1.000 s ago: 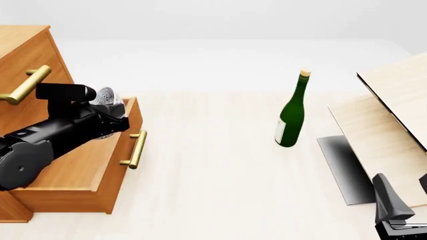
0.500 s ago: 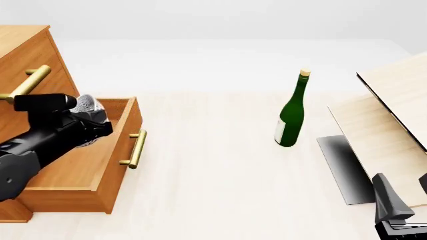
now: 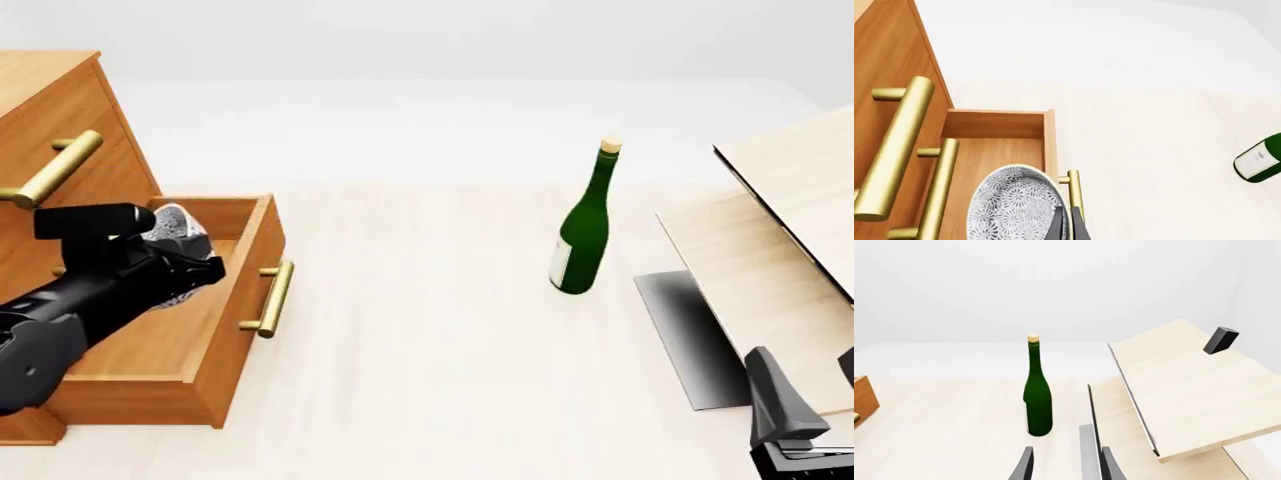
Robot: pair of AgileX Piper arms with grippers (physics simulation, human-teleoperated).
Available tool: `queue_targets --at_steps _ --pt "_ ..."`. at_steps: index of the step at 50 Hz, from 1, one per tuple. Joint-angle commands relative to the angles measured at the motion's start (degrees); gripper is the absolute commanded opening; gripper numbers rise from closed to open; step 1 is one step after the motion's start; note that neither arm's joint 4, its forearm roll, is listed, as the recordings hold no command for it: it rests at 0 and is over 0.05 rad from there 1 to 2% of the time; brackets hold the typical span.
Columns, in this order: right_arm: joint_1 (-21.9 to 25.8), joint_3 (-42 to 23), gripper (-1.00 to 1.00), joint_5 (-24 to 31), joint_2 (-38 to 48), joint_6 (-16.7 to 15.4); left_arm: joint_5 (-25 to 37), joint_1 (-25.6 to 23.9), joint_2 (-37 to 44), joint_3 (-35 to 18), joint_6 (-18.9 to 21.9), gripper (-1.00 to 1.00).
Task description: Put the bowl in the bottom drawer of the cabinet.
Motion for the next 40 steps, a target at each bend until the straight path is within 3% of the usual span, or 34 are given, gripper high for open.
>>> queue_targets --at_steps 1,32,36,38,40 --pt "0.0 0.0 1.00 0.0 0.0 0.0 -1.0 0.7 1.3 0.4 0.3 -1.00" --pt "0.0 0.0 1.00 0.0 0.0 0.0 -3.8 2.2 4.2 2.0 -0.5 -1.00" --pt "0.0 0.0 1.00 0.0 0.0 0.0 -3.5 2.1 4.4 1.8 -0.6 -1.00" --pt "0.0 0.0 1.00 0.0 0.0 0.0 1.2 2.1 2.1 -0.4 -0.6 -1.00" --pt "0.0 0.0 1.00 0.0 0.0 0.0 -3.4 2.2 4.4 2.0 -0.5 -1.00"
